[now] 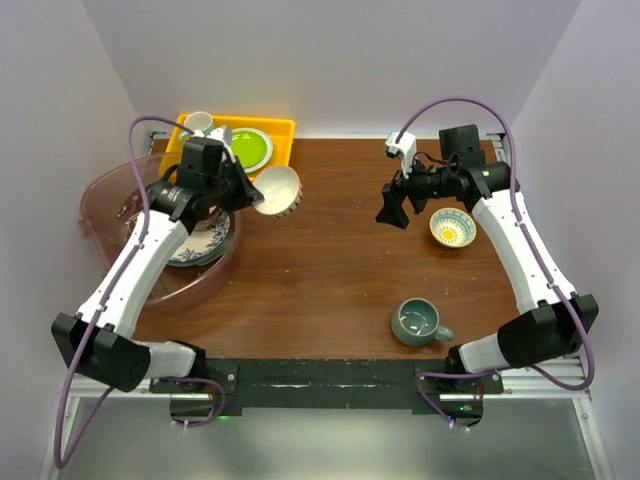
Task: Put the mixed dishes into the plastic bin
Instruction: Place the bowl in the plastic bin.
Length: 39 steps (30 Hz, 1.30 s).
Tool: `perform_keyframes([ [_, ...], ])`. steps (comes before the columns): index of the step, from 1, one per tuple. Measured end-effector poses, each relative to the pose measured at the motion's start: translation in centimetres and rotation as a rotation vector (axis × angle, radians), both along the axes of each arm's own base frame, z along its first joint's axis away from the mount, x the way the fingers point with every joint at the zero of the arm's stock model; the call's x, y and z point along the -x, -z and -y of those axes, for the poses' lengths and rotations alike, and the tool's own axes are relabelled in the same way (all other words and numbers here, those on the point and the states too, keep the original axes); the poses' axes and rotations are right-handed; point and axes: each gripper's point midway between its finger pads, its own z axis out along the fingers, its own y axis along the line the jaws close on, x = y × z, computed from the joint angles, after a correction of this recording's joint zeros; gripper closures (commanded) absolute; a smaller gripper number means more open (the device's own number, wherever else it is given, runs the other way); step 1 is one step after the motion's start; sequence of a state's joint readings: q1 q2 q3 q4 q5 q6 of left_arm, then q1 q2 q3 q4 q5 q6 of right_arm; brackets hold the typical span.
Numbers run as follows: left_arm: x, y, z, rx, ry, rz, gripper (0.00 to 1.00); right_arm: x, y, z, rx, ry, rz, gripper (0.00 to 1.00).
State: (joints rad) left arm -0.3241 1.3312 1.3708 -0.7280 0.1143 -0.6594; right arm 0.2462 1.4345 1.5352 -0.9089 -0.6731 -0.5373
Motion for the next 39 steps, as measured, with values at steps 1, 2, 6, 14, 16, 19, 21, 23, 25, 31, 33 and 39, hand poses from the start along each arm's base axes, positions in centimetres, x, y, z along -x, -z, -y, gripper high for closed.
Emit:
perform_keyframes([
  [1, 0.0, -0.5, -0.4, -0.002, -0.013, 0.015, 1.00, -0.1, 0.3, 0.1, -0.003, 0.007, -0.008, 0.04],
  [2, 0.1, -0.9, -0.8, -0.002, -0.025, 0.030, 1.00, -0.1, 0.4, 0.1, -0.004, 0.011, -0.013, 0.04],
  [6, 0.3, -2.6, -2.2, -0.011, -0.074, 0.087, 1.00, -0.1, 0.8, 0.0, -0.013, 0.020, -0.027, 0.04],
  [14, 0.4, -4.7, -5.4, -0.041, -0.188, 0.166, 1.00, 0.0, 1.9, 0.0, -0.023, 0.022, -0.055, 0.04],
  [16, 0.4, -5.1, -6.0, -0.048, -0.210, 0.181, 1.00, 0.1, 2.1, 0.0, -0.024, 0.021, -0.058, 0.04],
  [19, 0.5, -5.6, -6.8, -0.065, -0.239, 0.203, 1.00, 0.1, 2.2, -0.1, -0.026, 0.020, -0.063, 0.03],
  [21, 0.6, -5.9, -7.2, -0.075, -0.255, 0.214, 1.00, 0.1, 2.2, -0.1, -0.027, 0.020, -0.065, 0.04],
  [23, 0.7, -6.0, -7.7, -0.091, -0.272, 0.223, 1.00, 0.2, 2.2, -0.1, -0.028, 0.021, -0.065, 0.03],
  [25, 0.7, -6.1, -8.2, -0.108, -0.291, 0.226, 1.00, 0.1, 2.2, -0.1, -0.029, 0.021, -0.065, 0.04],
  [31, 0.7, -6.1, -9.5, -0.147, -0.342, 0.228, 1.00, 0.2, 2.6, -0.1, -0.027, 0.022, -0.074, 0.03],
  [33, 0.6, -6.1, -10.0, -0.158, -0.360, 0.231, 1.00, 0.3, 2.7, -0.1, -0.026, 0.022, -0.076, 0.03],
  [39, 0.7, -6.6, -11.7, -0.185, -0.430, 0.250, 1.00, 0.3, 2.8, -0.1, -0.027, 0.022, -0.077, 0.03],
])
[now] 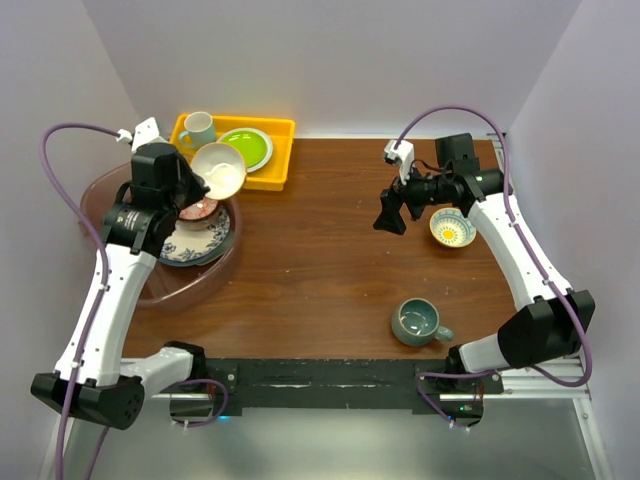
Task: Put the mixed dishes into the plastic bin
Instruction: Place the bowl in the plastic bin.
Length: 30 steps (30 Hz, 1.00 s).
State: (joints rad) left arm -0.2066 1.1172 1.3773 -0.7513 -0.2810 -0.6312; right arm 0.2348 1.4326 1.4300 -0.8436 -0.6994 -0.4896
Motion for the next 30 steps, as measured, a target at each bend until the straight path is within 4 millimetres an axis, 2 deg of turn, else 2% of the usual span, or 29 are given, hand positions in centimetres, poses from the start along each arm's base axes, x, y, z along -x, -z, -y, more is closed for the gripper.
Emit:
perform_keyframes([
  [6, 0.3, -0.7, -2.2, -0.007, -0.074, 0.025, 1.00, 0.1, 0.3, 0.0, 0.002, 0.000, -0.009, 0.03],
  [11, -0.1, 0.1, -3.8, -0.007, -0.123, 0.011, 1.00, 0.1, 0.4, 0.0, 0.002, 0.000, -0.011, 0.02],
  [15, -0.9, 2.0, -5.4, -0.005, -0.168, -0.031, 1.00, 0.2, 0.6, 0.0, 0.003, 0.000, -0.015, 0.02],
  [22, -1.9, 6.5, -8.0, 0.011, -0.229, -0.124, 1.00, 0.3, 1.1, 0.1, 0.005, 0.000, -0.026, 0.02],
  [30, -3.4, 10.2, -9.7, 0.021, -0.245, -0.188, 1.00, 0.3, 1.1, 0.1, 0.005, 0.000, -0.026, 0.02],
])
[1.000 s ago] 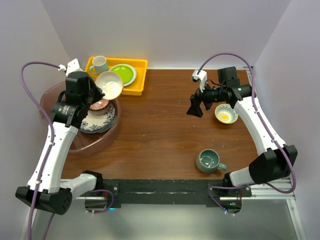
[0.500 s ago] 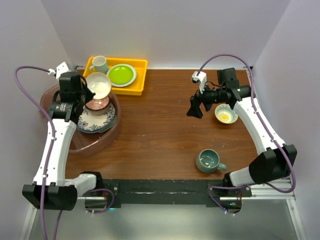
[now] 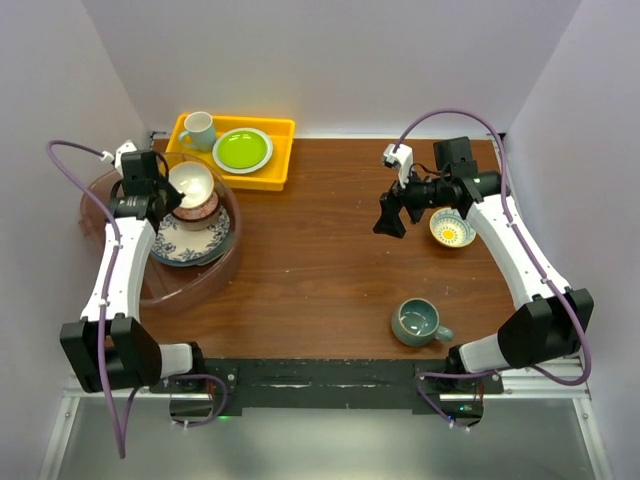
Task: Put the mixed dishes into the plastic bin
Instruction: Place the bowl in the plastic bin.
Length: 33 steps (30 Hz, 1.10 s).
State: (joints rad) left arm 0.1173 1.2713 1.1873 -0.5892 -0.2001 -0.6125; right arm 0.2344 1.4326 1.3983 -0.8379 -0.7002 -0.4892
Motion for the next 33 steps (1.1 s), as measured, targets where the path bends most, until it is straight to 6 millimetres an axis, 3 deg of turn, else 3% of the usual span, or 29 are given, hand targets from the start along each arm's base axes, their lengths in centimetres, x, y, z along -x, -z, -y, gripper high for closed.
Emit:
perform_keyframes([
  [10, -1.6, 3.9, -1.1, 0.008, 0.008, -0.078, 1.00, 0.0, 0.0, 0.0, 0.000, 0.000, 0.000, 0.02],
  [17, -2.3, 6.6, -1.2, 0.023, 0.015, -0.143, 0.93, 0.0, 0.0, 0.0, -0.001, 0.001, -0.001, 0.02],
  [26, -2.4, 7.2, -1.3, 0.010, 0.027, -0.163, 0.67, 0.0, 0.0, 0.0, -0.001, 0.002, -0.003, 0.02],
  [33, -2.9, 6.3, -1.2, 0.013, 0.037, -0.138, 0.36, 0.2, -0.1, 0.0, -0.001, 0.002, 0.000, 0.02],
])
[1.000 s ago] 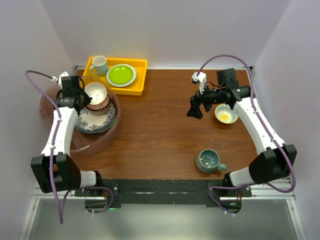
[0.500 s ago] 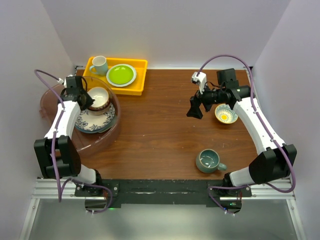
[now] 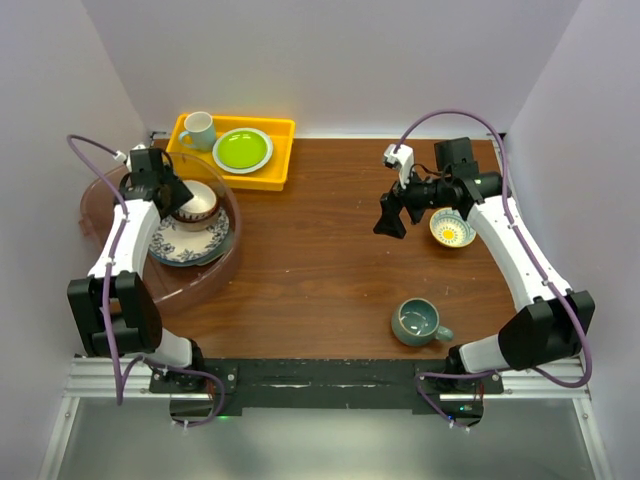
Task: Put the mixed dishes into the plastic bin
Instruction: Place the bowl in the plastic bin.
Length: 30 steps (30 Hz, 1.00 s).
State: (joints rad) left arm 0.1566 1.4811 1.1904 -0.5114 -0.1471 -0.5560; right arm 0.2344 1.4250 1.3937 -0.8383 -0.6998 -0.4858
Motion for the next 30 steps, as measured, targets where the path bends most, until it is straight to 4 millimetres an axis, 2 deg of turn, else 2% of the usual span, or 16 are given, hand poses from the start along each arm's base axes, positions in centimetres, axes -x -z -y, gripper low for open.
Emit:
perform_keyframes([
  [5, 0.0, -0.7, -0.1, -0.006, 0.002, 0.008, 0.20, 0.1, -0.1, 0.0, 0.000, 0.000, 0.006, 0.02],
  [8, 0.4, -1.4, 0.0, -0.010, 0.005, 0.009, 0.15, 0.1, -0.1, 0.1, 0.003, 0.000, 0.006, 0.02],
  [20, 2.3, -6.4, 0.5, -0.010, 0.033, 0.122, 0.03, 0.0, 0.4, 0.8, 0.041, 0.011, 0.009, 0.02],
  [30, 3.4, -10.4, 3.1, 0.050, 0.139, 0.243, 0.00, -0.8, 0.9, 3.0, 0.069, 0.077, 0.002, 0.02],
])
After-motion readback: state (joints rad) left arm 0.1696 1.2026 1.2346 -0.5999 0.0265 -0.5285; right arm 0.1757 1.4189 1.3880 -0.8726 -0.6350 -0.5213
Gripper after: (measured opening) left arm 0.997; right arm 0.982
